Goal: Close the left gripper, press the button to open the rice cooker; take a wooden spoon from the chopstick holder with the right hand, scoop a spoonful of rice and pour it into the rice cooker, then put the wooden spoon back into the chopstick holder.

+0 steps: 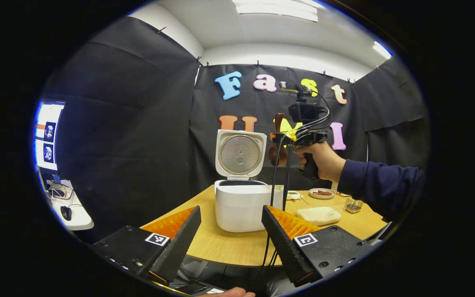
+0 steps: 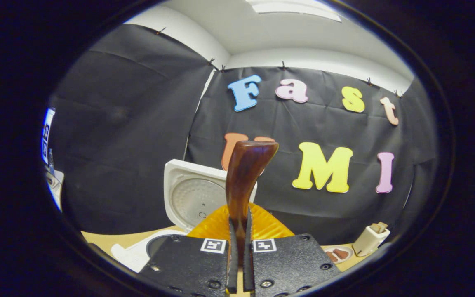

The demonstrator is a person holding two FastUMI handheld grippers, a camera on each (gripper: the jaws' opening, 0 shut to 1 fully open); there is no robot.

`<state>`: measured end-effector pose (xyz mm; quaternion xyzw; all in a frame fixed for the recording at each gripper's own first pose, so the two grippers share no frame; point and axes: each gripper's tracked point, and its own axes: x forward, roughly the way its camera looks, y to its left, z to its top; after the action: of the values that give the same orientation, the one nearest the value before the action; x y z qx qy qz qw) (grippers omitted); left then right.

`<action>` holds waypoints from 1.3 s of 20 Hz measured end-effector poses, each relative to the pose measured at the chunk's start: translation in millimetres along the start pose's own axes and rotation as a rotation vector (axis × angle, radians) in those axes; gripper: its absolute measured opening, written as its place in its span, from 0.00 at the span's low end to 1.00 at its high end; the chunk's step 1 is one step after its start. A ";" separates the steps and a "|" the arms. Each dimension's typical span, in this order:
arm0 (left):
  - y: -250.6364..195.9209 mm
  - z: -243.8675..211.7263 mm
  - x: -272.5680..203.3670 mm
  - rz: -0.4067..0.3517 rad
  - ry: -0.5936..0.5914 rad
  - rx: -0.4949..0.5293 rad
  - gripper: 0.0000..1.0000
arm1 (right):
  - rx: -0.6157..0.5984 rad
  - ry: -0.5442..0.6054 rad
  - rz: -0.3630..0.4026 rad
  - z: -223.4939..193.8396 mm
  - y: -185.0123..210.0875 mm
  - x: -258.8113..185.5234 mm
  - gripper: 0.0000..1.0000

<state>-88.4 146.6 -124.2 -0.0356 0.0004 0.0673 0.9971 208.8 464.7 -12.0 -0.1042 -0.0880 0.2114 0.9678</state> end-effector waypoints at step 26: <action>-77.6 8.4 9.9 -0.087 -0.016 0.013 0.94 | 0.103 0.044 -0.312 -56.0 -297.0 -161.3 0.11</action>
<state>-68.3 71.8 -110.4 -0.0287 -0.0088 0.0241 0.9993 192.6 122.6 -15.4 -0.0441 -0.0710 0.0606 0.9947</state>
